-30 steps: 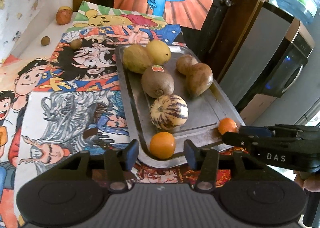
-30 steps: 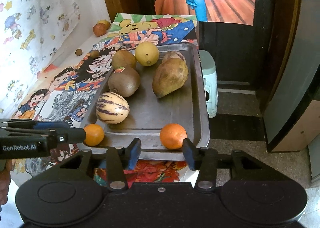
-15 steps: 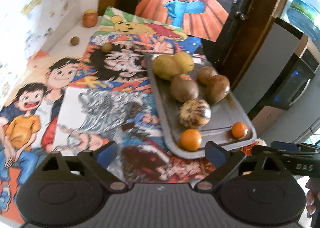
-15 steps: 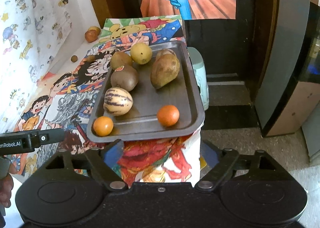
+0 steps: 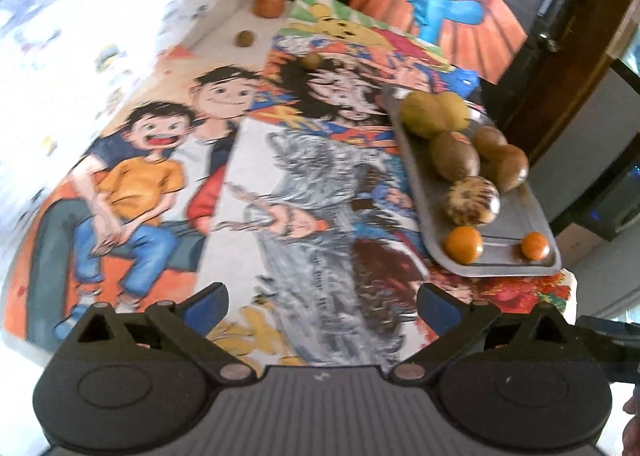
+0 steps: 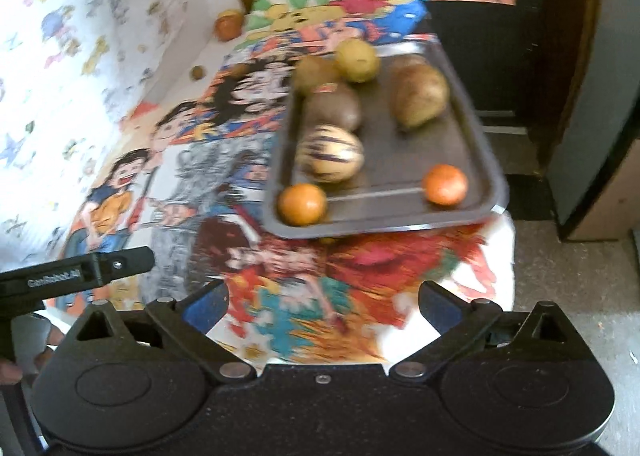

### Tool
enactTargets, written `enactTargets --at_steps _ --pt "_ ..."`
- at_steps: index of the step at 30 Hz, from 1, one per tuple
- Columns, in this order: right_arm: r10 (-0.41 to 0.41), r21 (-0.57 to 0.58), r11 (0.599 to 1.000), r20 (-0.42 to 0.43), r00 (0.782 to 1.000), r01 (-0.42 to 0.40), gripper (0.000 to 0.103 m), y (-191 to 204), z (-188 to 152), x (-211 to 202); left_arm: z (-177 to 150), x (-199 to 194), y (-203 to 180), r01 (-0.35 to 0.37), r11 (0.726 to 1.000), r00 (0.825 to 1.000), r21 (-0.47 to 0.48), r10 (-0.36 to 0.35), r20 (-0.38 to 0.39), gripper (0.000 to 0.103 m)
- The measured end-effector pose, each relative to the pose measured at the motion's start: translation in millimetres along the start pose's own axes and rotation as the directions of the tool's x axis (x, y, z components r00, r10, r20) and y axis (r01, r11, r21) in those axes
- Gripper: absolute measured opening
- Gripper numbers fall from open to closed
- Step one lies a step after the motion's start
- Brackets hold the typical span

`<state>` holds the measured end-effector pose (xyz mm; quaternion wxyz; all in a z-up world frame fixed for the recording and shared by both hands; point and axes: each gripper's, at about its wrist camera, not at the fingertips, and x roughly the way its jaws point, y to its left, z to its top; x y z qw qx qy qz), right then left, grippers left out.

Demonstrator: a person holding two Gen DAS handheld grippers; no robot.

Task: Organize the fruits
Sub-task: 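Lift both tools away from the tray toward the small brown fruits by the wall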

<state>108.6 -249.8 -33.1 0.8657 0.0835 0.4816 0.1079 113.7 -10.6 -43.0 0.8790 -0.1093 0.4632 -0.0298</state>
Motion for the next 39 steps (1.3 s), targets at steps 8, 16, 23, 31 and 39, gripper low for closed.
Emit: enactTargets --at_steps 8,16,23,31,39 --pt "0.07 -0.089 0.994 0.043 0.997 -0.066 0.102 40 34 15 12 -11 34 -0.077 0.996 0.996 -0.046 0.079 0.048 0.102" --pt "0.073 -0.131 0.989 0.074 0.995 -0.063 0.102 53 75 22 46 -20 58 -0.121 0.986 0.984 -0.118 0.135 0.114 0.102" --pt "0.087 -0.14 0.988 0.148 0.985 -0.066 0.102 52 139 34 78 -4 70 -0.128 0.978 0.979 -0.165 0.151 0.136 0.102" --pt "0.096 -0.294 0.955 0.187 0.978 -0.037 0.102 57 212 73 125 31 61 -0.119 0.982 0.977 -0.146 0.143 0.159 0.102" --pt "0.086 -0.512 0.859 0.107 0.991 -0.02 0.102 57 237 126 175 73 62 -0.147 0.975 0.971 -0.164 0.174 0.164 0.102"
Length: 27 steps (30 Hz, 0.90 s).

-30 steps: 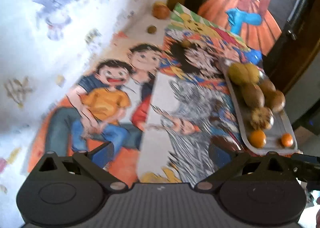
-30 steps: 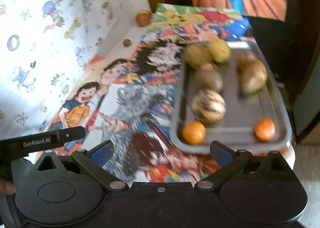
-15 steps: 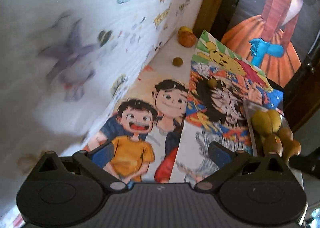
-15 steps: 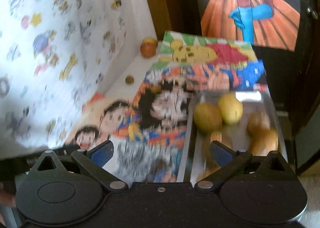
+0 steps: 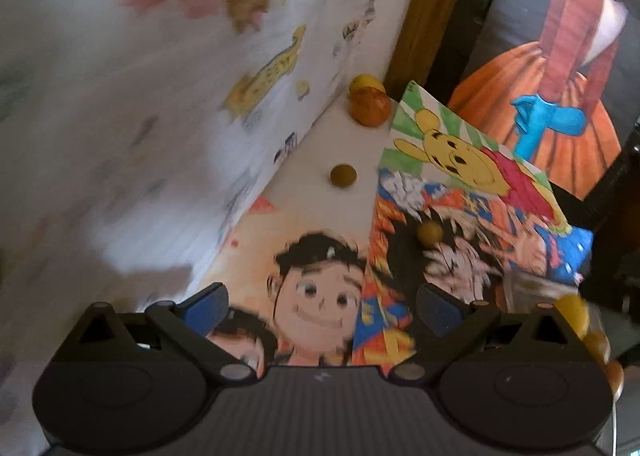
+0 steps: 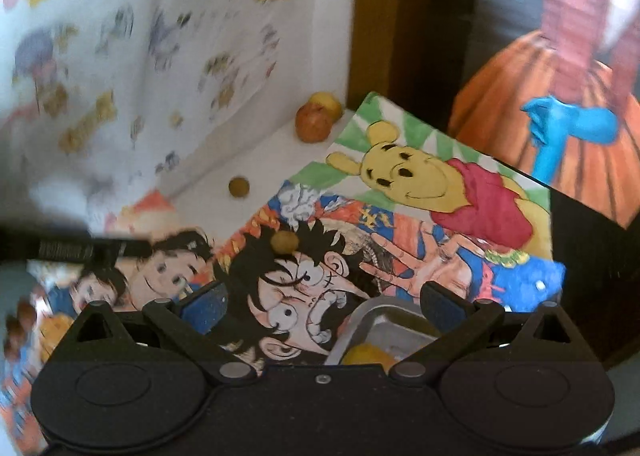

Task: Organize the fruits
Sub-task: 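Lift both tools away from the tray toward the small brown fruits by the wall, then close the left gripper on a small brown round fruit while the right gripper closes on another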

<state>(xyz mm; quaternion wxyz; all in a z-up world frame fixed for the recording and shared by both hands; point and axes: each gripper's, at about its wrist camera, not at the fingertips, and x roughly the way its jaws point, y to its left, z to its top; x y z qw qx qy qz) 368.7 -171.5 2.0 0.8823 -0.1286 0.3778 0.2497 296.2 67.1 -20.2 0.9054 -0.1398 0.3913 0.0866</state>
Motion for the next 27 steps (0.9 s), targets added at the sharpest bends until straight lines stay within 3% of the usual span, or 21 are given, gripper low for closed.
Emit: enactTargets --at_steps 12,18,24,27 --pt "0.057 -0.221 0.972 -0.095 0.994 -0.077 0.102 11 1 77 42 92 -31 0.013 1.0 0.998 -0.02 -0.014 -0.058 0.102" --pt "0.072 -0.227 0.97 -0.101 0.992 -0.093 0.093 9 14 105 69 128 -34 0.023 0.999 0.998 -0.022 -0.025 -0.065 0.102" --pt "0.098 -0.211 0.97 -0.107 0.989 -0.119 0.08 13 27 129 84 154 -35 0.044 0.998 0.995 0.036 -0.041 -0.088 0.102" --pt "0.112 -0.198 0.971 -0.108 0.988 -0.132 0.075 16 30 139 83 163 -37 0.041 0.996 0.994 0.079 -0.033 -0.104 0.096"
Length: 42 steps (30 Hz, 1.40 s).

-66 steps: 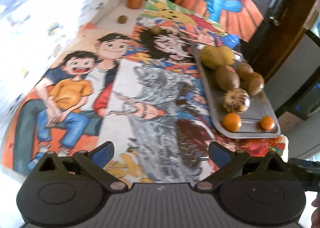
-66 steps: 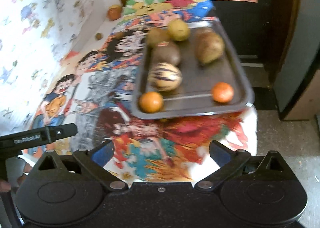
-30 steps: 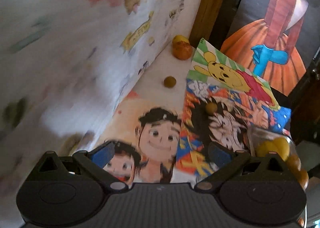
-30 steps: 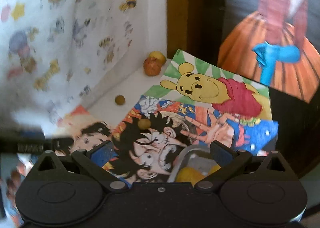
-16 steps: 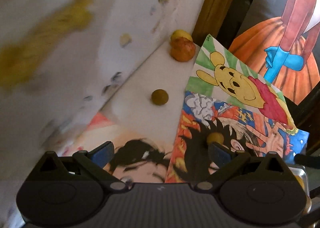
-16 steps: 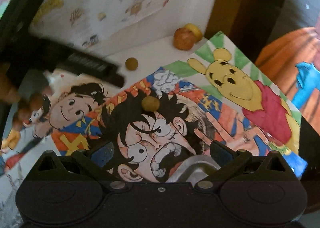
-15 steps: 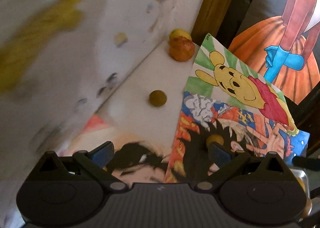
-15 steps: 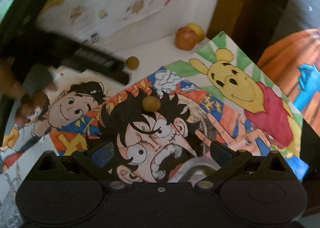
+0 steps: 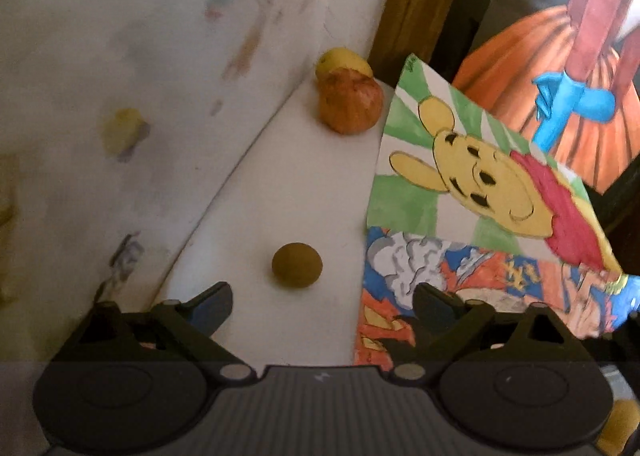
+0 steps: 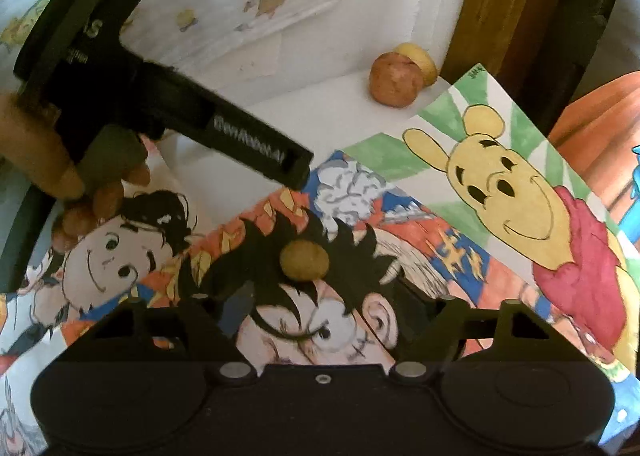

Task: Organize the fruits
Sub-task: 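Close the left gripper on a small brown round fruit while the right gripper closes on another, then carry both small brown fruits in the grippers over the metal tray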

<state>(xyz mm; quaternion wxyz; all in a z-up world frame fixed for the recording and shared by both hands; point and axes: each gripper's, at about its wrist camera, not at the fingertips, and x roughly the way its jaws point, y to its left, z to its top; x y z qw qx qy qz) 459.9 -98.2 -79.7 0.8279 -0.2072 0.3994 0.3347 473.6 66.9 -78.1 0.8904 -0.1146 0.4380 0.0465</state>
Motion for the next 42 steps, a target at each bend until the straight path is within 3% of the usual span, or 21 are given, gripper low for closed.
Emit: enactTargets --at_steps 5,9,12,16,20,25,35,42 --pt "0.019 0.012 1.0 -0.006 1.0 -0.019 0.066 2 6 13 1 8 4 0.006 1.0 1.0 0.014 -0.006 0.008 0.092" --pt "0.027 0.022 0.999 -0.012 1.0 -0.027 0.053 2 9 19 5 13 6 0.005 1.0 1.0 0.008 -0.006 0.021 0.09" --pt "0.041 0.037 0.998 -0.006 0.999 -0.04 0.047 0 11 23 7 17 6 0.001 1.0 0.999 0.018 -0.002 0.034 0.084" --pt "0.052 0.039 0.998 0.005 0.999 -0.052 0.034 2 14 25 6 17 6 -0.012 0.999 0.999 0.037 0.01 0.052 0.069" --pt "0.049 0.054 0.997 0.015 0.999 -0.05 0.032 2 13 25 6 16 7 -0.025 0.999 0.998 0.045 0.022 0.063 0.047" --pt "0.053 0.074 0.996 0.016 0.998 -0.055 0.032 1 11 23 6 16 7 -0.024 0.998 0.997 0.05 0.02 0.072 0.034" --pt "0.065 0.12 0.991 0.007 0.998 -0.066 0.032 4 -9 1 -10 9 -13 0.037 0.989 0.997 0.146 -0.048 0.069 0.032" --pt "0.038 0.175 0.984 0.036 0.999 -0.044 0.032 4 -26 -28 -21 -2 -20 0.036 0.987 0.998 0.154 -0.043 0.038 0.032"
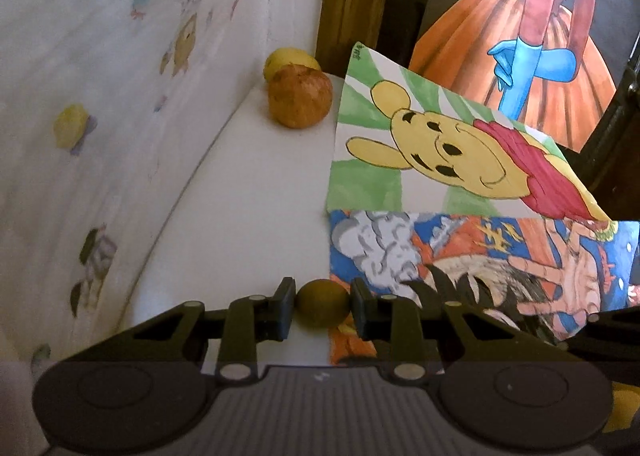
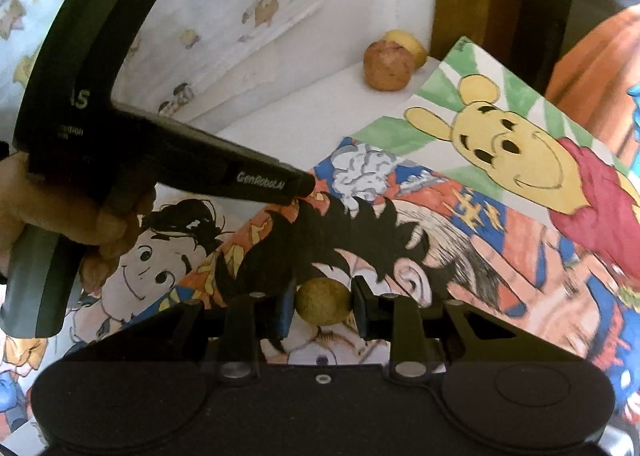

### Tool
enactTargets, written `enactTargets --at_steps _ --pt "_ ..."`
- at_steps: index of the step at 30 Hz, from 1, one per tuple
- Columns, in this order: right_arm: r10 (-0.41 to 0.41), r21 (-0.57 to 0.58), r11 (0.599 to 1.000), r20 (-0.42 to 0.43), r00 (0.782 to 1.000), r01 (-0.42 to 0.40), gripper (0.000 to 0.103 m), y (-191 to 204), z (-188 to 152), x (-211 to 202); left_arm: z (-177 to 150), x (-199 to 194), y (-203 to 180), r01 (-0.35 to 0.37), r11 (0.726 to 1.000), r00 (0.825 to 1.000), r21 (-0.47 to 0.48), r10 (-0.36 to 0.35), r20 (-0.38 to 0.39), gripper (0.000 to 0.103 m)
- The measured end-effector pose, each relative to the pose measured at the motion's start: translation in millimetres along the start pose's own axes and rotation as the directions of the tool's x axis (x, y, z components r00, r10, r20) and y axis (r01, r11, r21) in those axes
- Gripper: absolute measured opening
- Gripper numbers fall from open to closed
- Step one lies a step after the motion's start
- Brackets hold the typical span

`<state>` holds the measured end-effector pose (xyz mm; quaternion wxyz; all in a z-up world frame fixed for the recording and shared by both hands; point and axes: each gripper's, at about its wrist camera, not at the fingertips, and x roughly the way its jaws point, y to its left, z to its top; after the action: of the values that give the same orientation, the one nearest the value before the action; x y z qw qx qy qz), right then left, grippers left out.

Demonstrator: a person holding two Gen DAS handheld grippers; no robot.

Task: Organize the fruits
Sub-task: 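Carry both small brown fruits in the grippers over the metal tray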

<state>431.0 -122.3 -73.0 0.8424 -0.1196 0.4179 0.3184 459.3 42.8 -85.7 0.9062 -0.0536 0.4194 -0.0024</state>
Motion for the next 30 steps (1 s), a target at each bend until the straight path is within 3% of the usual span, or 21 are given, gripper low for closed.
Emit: enactTargets --at_steps 10,17,25,30 --pt "-0.093 0.085 0.993 0.06 0.994 0.087 0.032 -14 -31 -61 -13 -27 -38 0.054 0.997 0.999 0.055 -0.054 0.0 0.032" --pt "-0.198 0.176 0.967 0.071 0.978 0.183 0.032 -29 -63 -105 -18 -42 -80 0.125 0.985 0.992 0.12 -0.127 0.013 0.032" --pt "-0.301 0.281 0.921 0.078 0.951 0.268 0.032 -37 -106 -147 -27 -54 -131 0.22 0.952 0.974 0.214 -0.227 0.009 0.032" --pt "-0.343 0.335 0.893 0.078 0.936 0.3 0.032 -36 -129 -165 -35 -61 -160 0.292 0.916 0.952 0.274 -0.307 0.014 0.032"
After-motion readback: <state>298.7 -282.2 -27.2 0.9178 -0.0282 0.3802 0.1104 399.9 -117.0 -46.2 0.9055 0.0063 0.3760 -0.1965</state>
